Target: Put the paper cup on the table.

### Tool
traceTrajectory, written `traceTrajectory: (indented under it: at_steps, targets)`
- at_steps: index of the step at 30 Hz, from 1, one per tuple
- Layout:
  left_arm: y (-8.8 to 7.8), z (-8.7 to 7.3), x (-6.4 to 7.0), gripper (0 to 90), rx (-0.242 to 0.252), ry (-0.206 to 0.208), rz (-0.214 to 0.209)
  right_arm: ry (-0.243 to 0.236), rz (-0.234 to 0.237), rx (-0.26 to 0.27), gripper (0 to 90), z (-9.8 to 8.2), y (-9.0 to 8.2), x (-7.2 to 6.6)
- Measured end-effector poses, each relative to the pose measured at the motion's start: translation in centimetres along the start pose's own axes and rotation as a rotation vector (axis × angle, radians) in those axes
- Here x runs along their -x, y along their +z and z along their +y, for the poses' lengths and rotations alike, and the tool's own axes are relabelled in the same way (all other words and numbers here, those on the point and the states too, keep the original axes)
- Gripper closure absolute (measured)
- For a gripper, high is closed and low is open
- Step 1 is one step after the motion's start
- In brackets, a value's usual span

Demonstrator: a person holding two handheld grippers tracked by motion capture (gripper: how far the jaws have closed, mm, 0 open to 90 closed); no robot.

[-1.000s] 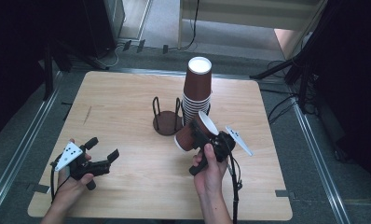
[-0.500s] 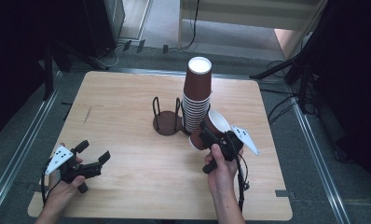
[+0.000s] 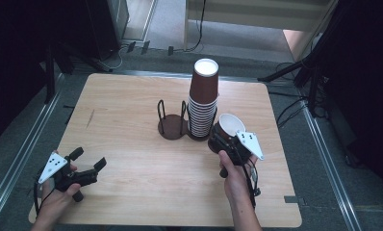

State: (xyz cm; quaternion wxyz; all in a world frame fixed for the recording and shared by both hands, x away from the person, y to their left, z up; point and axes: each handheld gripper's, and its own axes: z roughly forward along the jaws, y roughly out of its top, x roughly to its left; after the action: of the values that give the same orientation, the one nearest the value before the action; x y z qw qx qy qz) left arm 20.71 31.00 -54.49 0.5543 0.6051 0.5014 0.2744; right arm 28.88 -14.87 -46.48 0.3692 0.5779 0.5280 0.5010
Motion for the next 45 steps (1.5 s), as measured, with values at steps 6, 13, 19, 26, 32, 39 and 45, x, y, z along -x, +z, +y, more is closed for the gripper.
traceTrajectory:
  at_steps: [6,13,19,26,32,39,45]
  targets:
    - [-0.4,-0.1,-0.5,0.0,-0.001,0.005,0.019,-0.065,-0.051,0.011,10.2,-0.4,0.7,0.6]
    - [-0.6,-0.2,-1.0,0.0,-0.002,-0.004,0.039,-0.120,-0.100,0.021,10.1,-1.1,1.9,1.7]
    - [-0.5,-0.3,-1.2,0.0,-0.005,0.000,0.046,-0.168,-0.131,0.046,9.6,-1.7,3.1,2.5]
    - [-0.5,-0.4,-1.2,0.0,-0.009,-0.003,0.047,-0.221,-0.152,0.051,9.7,-2.1,4.6,3.5]
    - [-0.5,-0.5,-1.2,0.0,-0.011,-0.002,0.045,-0.247,-0.173,0.047,9.5,-2.6,5.6,4.1]
    - [-0.4,-0.5,-1.1,0.0,-0.018,0.001,0.042,-0.247,-0.170,0.024,9.1,-3.1,6.4,4.5]
    - [-0.3,-0.6,-1.1,0.0,-0.019,-0.002,0.041,-0.254,-0.172,0.012,9.0,-3.3,6.8,4.6]
